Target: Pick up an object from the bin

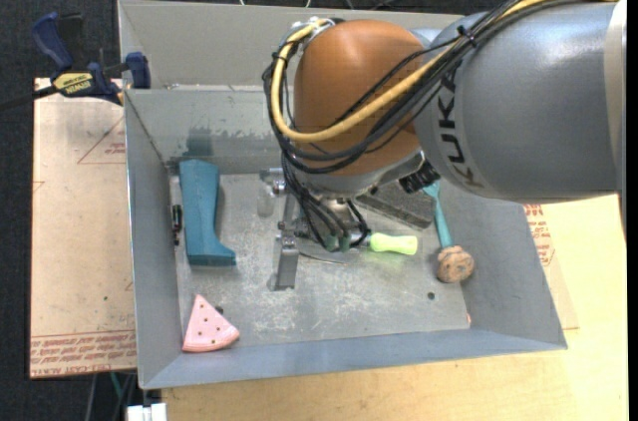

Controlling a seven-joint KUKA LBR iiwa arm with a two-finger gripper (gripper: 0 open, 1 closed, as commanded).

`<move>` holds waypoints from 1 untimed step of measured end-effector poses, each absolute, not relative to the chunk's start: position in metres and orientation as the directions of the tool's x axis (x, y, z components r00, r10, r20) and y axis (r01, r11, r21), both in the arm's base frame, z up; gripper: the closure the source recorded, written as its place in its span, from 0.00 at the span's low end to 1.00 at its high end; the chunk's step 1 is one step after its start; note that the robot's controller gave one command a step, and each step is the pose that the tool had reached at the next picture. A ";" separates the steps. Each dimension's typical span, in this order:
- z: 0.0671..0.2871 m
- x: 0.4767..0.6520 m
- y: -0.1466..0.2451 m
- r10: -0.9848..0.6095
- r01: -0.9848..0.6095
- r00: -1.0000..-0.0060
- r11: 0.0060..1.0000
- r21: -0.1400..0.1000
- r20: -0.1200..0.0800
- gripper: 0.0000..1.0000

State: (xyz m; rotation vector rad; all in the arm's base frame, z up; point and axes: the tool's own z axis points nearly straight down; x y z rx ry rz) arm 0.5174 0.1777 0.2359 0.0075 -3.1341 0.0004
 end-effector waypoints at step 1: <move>0.240 0.519 0.177 -0.001 -0.001 -1.000 1.000 0.002 0.000 0.00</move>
Offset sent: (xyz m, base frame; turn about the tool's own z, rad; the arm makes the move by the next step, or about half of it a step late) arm 0.0118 -0.0175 0.0860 0.2390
